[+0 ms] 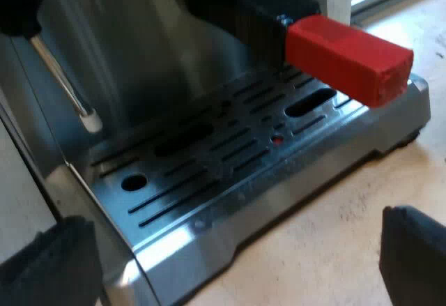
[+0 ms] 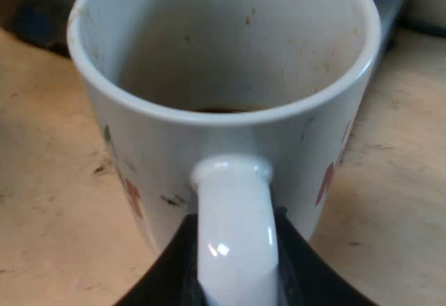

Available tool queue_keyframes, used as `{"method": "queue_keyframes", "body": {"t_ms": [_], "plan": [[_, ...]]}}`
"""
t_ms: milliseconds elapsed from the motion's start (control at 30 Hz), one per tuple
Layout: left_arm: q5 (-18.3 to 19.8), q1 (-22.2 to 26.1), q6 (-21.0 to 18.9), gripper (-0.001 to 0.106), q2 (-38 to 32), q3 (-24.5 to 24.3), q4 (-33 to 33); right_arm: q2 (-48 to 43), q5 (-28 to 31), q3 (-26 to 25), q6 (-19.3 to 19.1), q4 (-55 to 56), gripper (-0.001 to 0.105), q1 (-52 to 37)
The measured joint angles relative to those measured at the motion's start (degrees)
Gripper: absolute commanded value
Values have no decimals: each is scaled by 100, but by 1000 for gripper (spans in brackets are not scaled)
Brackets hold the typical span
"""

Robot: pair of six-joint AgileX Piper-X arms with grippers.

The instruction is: Place mug into machine

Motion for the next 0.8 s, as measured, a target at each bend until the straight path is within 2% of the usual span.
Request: {"method": "queue_keyframes", "body": {"t_ms": [167,567,800], "plan": [[-11,0,-38,82,0,42,-111,542,542,60,120,-559,0,600],[-13,0,-78,82,0,44,-124,2688,888,93,128,-3202,0,694],[-18,0,-78,82,0,44,-124,3865,947,-189,97,-3871,0,694]]}}
